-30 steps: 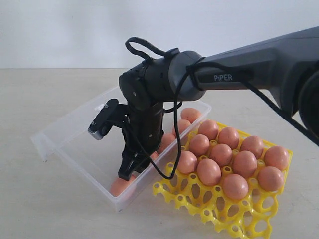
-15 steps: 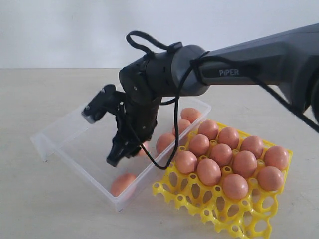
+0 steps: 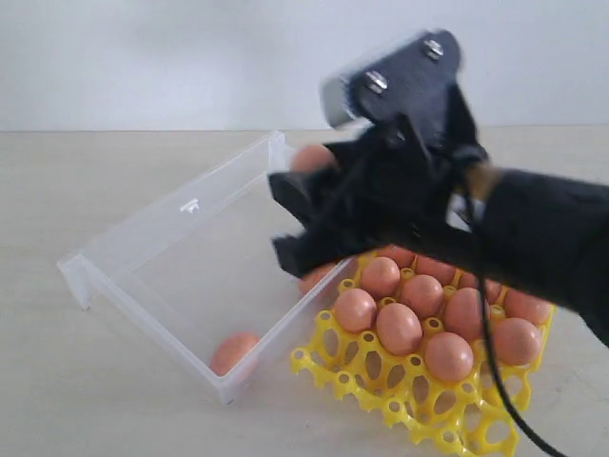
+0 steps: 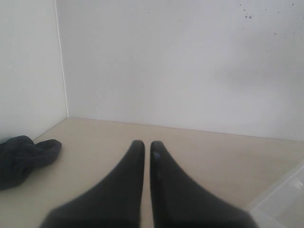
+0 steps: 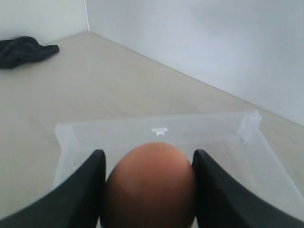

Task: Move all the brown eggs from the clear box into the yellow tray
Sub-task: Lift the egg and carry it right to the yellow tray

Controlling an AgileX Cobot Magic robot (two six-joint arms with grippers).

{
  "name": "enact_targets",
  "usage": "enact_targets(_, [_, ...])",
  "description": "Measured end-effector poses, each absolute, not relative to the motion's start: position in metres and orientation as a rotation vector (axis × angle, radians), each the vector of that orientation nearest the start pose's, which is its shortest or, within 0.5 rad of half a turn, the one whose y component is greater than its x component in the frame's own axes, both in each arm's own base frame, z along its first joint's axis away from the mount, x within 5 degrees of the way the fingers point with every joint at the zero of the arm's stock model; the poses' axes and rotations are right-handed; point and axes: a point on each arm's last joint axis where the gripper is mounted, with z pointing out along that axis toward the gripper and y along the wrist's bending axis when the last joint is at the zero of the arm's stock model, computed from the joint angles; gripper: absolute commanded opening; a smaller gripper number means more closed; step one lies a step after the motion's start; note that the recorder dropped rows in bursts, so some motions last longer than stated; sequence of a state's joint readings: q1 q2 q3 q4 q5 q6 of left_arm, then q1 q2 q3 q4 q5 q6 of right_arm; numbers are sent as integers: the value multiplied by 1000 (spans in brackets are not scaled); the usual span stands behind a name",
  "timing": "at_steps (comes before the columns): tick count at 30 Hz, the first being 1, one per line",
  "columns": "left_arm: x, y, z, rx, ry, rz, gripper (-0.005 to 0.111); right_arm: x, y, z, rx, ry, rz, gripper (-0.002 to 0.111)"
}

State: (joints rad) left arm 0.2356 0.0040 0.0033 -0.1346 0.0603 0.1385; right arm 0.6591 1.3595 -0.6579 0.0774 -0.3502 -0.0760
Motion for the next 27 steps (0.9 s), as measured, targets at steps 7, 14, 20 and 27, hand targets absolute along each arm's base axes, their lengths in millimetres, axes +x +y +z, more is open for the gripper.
enact_targets(7, [56,13,206,-173,1544,183,4,145,76,192,-142,1888,329,0])
enact_targets(14, [56,13,206,-173,1544,183,4,121,58,161,-71,2056,338,0])
enact_targets(20, [56,13,206,-173,1544,183,4,119,56,158,-261,2036,212,0])
enact_targets(27, [56,13,206,-173,1544,183,4,124,57,141,-342,2120,95,0])
